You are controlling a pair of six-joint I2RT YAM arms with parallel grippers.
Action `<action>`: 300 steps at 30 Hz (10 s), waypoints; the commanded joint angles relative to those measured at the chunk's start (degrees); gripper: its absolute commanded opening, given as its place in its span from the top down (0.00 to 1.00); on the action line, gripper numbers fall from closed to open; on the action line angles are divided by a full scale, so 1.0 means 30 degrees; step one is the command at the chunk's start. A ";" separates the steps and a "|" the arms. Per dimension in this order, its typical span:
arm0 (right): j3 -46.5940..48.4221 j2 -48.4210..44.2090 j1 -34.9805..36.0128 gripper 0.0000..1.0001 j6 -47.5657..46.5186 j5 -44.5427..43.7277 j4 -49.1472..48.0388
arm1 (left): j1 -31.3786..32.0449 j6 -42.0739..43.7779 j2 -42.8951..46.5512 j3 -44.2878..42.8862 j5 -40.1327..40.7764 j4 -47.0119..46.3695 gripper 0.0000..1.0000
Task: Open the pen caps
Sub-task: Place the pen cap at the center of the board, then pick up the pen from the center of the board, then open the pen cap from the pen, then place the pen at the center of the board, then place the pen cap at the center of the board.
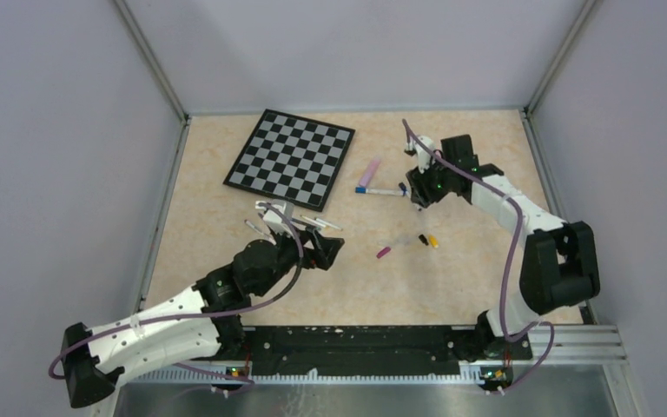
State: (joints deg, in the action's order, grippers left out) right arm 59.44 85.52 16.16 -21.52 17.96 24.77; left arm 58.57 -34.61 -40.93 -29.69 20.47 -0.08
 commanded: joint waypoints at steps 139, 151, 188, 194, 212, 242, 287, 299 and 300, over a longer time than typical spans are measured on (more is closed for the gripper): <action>-0.3641 -0.3486 -0.0952 1.00 -0.1363 1.3936 0.1111 | -0.1590 -0.9319 -1.5868 -0.7333 -0.6085 -0.7917 0.48; -0.3671 -0.3355 -0.0765 1.00 -0.1653 1.3809 0.1280 | -0.1592 -0.8971 -1.5819 -0.7724 -0.5678 -0.6993 1.00; 0.3059 0.3273 0.4469 0.95 -0.0436 0.5573 0.1186 | -0.6514 -0.4345 0.2534 0.2113 -0.2977 0.0198 1.00; 0.7759 0.7699 0.6147 0.91 0.0192 0.3525 0.2263 | -0.6513 -0.3844 0.6339 0.3035 -0.2355 0.3679 1.00; 1.3797 1.3996 0.7189 0.80 0.1890 0.2823 0.4274 | -0.6497 -0.2822 0.8316 0.3040 -0.1450 0.5583 0.99; 1.2089 1.0134 0.7327 0.66 0.0807 0.3604 0.5343 | -0.6485 -0.2723 0.6194 0.3356 -0.6608 0.1793 0.99; -0.5283 -0.7998 -1.2658 0.41 0.4395 0.9020 -0.3520 | 0.1514 -0.2806 -2.8089 -2.0948 -0.5780 -0.1212 0.94; -0.5341 -0.7938 -1.2702 0.41 0.4360 0.8921 -0.3547 | 0.1122 -0.2787 -2.9970 -2.3100 -0.5252 -0.0374 0.71; -0.5341 -0.7913 -1.2707 0.41 0.4360 0.8912 -0.3553 | 0.1098 -0.2789 -3.0009 -2.3169 -0.5305 -0.0350 0.71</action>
State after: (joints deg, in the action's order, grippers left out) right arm 43.11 61.58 -21.54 -8.84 44.71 15.84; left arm 62.48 -43.09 -130.08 -96.29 3.64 -1.21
